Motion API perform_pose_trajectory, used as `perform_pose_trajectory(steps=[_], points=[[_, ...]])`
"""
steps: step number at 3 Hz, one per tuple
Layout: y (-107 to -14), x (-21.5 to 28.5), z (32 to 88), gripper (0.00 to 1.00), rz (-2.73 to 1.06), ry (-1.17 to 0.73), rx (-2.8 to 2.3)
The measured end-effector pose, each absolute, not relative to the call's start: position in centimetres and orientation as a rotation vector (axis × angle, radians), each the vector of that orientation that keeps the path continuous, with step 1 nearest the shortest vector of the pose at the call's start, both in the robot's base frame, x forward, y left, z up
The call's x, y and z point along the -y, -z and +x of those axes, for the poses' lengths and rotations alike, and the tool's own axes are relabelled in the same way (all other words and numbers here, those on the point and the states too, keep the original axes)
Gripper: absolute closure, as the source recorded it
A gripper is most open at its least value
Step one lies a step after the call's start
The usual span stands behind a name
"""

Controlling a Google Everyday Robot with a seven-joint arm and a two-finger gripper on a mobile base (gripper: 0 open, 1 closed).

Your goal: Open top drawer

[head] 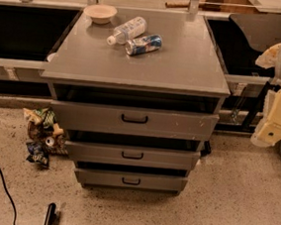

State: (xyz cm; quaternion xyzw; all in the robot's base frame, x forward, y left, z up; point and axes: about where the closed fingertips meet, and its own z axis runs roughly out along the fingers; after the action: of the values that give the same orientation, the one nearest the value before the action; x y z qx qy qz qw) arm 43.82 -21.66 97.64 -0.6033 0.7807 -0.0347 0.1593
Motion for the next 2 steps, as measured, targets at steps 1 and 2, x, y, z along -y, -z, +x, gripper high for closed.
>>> perform_pose_trajectory(steps=[1,2], points=[[-97.63,21.66,43.82,0.00,-1.725,0.099,-2.231],[-97.04,21.37,43.95,0.00,-1.747,0.102,-2.191]])
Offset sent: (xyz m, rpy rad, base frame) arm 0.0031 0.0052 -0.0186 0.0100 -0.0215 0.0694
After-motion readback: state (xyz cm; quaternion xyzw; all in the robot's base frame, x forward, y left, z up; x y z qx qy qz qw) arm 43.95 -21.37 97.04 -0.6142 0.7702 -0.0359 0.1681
